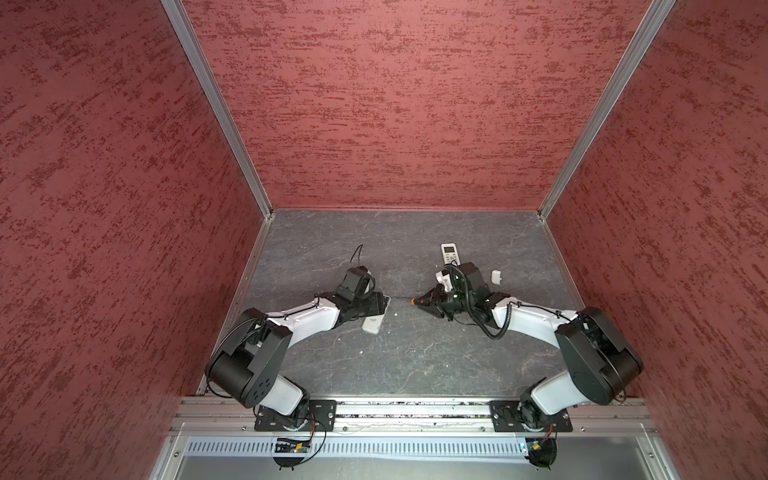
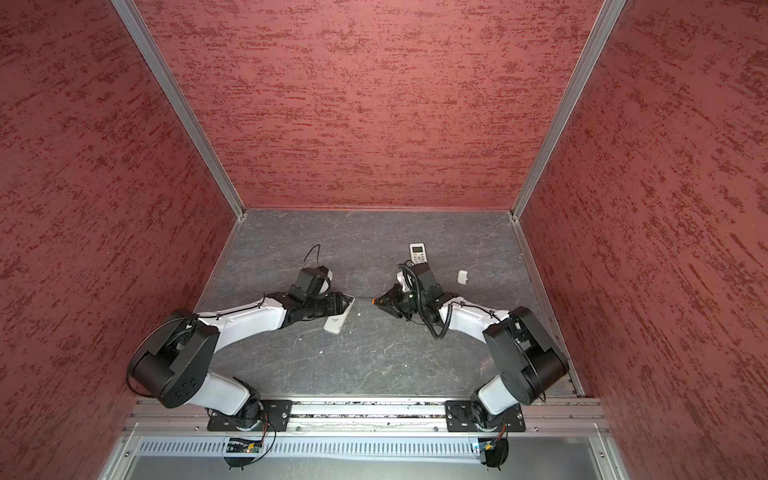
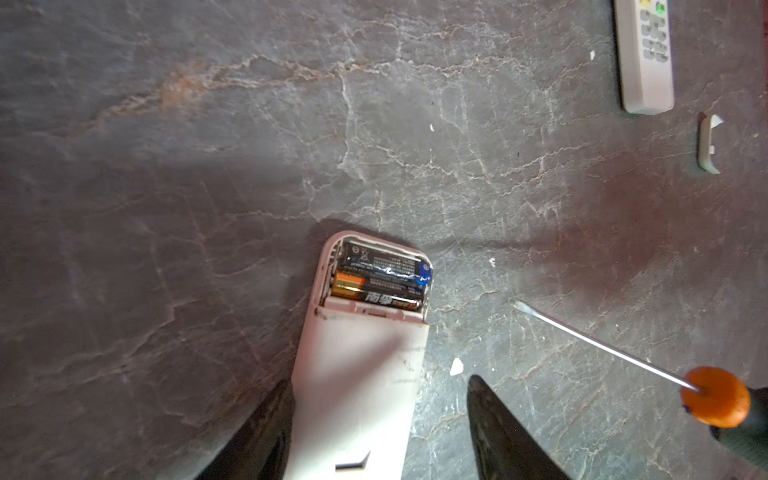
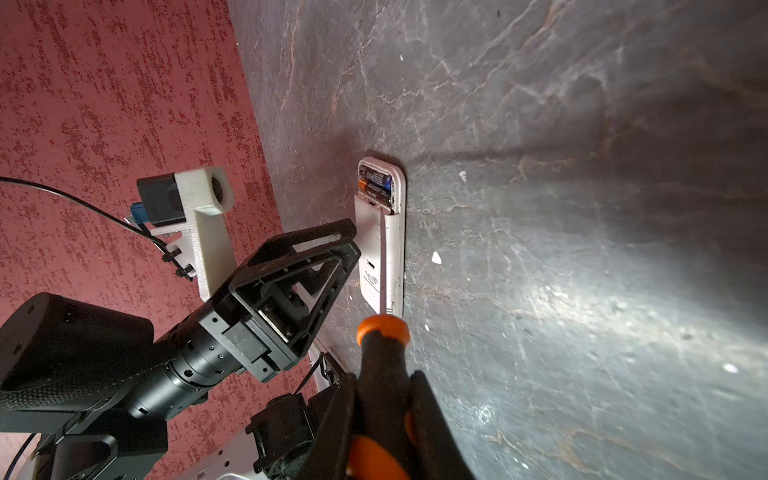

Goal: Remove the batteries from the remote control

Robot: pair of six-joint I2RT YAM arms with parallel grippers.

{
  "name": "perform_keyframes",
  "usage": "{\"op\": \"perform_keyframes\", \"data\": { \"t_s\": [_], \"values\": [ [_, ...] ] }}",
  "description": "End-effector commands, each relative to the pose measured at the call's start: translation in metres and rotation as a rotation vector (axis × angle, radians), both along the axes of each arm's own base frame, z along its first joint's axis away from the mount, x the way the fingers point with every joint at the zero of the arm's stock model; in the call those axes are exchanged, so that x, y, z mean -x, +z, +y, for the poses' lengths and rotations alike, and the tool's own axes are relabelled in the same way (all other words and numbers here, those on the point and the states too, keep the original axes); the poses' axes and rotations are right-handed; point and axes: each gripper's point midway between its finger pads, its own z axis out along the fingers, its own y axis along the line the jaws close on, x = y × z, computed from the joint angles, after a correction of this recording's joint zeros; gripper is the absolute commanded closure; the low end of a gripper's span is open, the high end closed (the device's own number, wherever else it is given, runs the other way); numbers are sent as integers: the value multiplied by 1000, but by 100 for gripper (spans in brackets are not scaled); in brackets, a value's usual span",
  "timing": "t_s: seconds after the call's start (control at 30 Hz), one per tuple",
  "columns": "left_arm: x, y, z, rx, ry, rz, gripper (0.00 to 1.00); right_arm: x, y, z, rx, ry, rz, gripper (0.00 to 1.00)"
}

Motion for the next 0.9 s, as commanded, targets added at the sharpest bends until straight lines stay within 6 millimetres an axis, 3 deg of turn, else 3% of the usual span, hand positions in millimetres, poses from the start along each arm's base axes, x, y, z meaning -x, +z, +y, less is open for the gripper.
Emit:
{"op": "perform_keyframes", "data": {
  "t_s": [0.0, 0.37, 0.67, 0.87],
  "values": [
    [11, -9, 2, -106, -45, 24, 34, -7, 12, 7, -32, -3, -29, 100],
    [20, -24, -1, -259, -109, 39, 34, -7, 11, 6, -23, -4, -38, 100],
    [29, -34, -11, -291, -194, 24, 49, -8, 10, 4, -14, -24, -29, 100],
    [37, -39, -27, -289, -287, -1, 49, -4, 8, -1, 14, -34, -8, 100]
  ]
}}
